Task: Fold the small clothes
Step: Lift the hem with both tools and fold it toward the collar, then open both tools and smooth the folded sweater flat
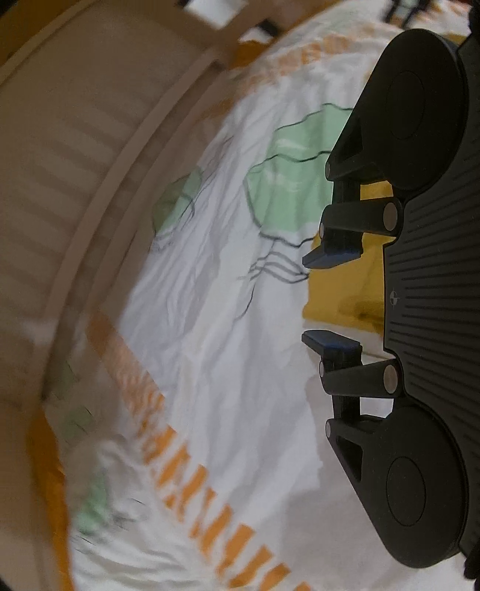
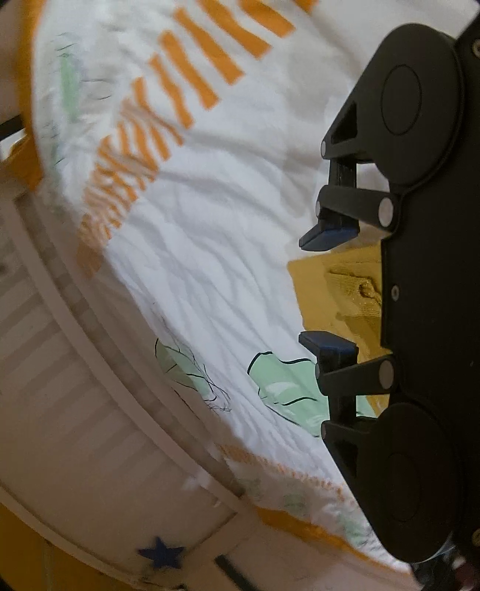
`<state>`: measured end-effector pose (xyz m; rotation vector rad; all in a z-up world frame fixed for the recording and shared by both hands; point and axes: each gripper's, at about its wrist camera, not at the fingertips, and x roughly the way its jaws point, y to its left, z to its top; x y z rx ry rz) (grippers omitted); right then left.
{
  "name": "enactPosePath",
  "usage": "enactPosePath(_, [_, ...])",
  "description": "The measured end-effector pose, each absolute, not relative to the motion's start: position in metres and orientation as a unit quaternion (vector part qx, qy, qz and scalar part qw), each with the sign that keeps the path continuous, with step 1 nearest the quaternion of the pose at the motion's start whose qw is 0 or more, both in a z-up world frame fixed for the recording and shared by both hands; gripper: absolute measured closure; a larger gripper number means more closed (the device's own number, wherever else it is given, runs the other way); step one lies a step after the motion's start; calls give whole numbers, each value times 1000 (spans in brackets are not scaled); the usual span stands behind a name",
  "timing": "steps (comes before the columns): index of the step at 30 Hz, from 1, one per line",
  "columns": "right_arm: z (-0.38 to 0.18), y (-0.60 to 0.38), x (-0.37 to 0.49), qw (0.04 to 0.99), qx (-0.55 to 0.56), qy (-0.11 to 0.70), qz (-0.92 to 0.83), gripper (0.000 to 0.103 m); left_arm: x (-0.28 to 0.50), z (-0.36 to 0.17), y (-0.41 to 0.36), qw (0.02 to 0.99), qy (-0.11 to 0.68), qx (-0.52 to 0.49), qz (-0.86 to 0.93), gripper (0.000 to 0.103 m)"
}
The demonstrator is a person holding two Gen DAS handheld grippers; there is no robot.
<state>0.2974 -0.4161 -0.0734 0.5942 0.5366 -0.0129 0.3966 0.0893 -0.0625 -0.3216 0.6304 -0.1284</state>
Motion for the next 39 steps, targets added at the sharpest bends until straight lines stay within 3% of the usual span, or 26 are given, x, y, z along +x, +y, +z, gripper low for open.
enactPosePath(8, [-54, -350, 286, 950, 116, 284, 57, 43, 346, -72, 35, 925, 347, 1, -154, 64])
enactPosePath(25, [-89, -286, 300, 928, -23, 362, 90, 40, 369, -99, 20, 906, 390, 1, -165, 63])
enactPosePath(31, [-85, -275, 334, 920, -30, 385, 67, 38, 398, -95, 21, 902, 401, -16, -158, 63])
enactPosePath(39, [-78, -287, 363, 923, 45, 380, 39, 38, 430, -87, 28, 910, 394, -25, -128, 63])
